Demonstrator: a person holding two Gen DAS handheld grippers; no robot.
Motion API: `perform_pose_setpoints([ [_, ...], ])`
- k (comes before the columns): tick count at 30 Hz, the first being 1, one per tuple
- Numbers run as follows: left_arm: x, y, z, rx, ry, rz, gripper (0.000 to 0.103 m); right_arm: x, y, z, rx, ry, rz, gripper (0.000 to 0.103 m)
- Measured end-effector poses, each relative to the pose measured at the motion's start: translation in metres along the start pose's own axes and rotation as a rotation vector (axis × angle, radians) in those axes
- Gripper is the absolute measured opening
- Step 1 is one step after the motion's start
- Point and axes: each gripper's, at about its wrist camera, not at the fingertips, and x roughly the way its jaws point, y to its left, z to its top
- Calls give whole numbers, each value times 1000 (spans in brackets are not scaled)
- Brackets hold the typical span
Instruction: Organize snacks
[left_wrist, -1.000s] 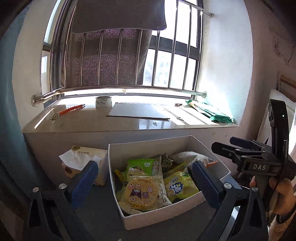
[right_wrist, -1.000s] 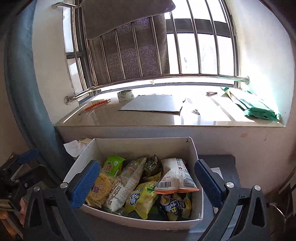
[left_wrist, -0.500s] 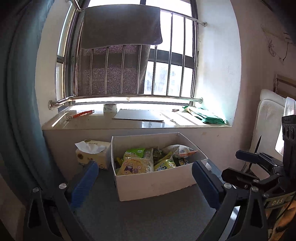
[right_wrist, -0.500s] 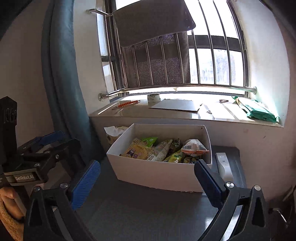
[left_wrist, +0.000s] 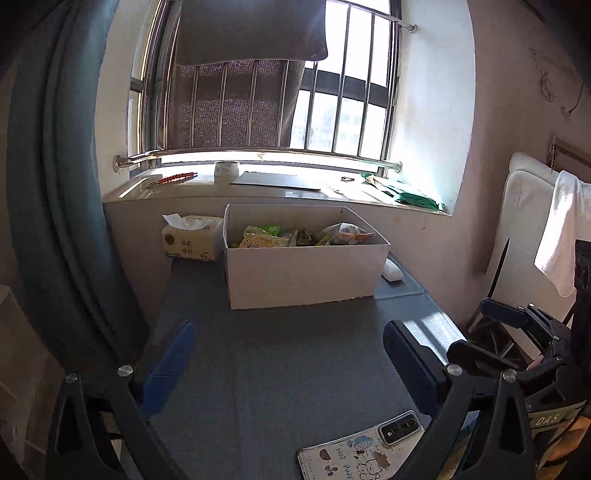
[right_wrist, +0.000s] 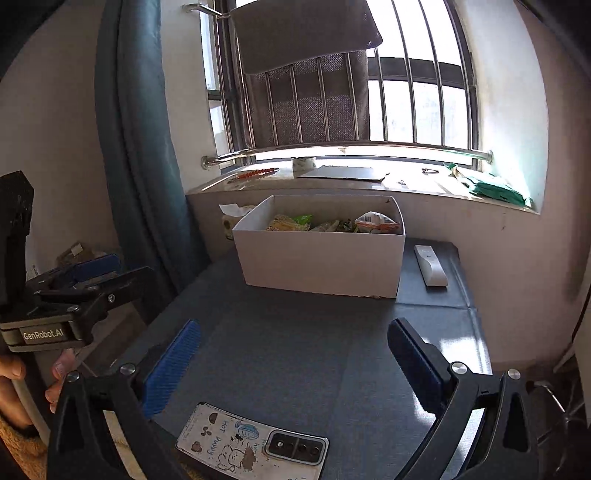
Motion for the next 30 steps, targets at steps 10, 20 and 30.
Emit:
perform_pose_setpoints([
  [10,6,5,-2,-21,12,-2,103,6,-3,-5,33,32,39,103],
  [20,11,3,-4,-12,33,-1,103,7,-6,-5,49,33,36,103],
  [30,13,3,-4,-1,44,1,103,8,-4,-5,47,36,38,103],
])
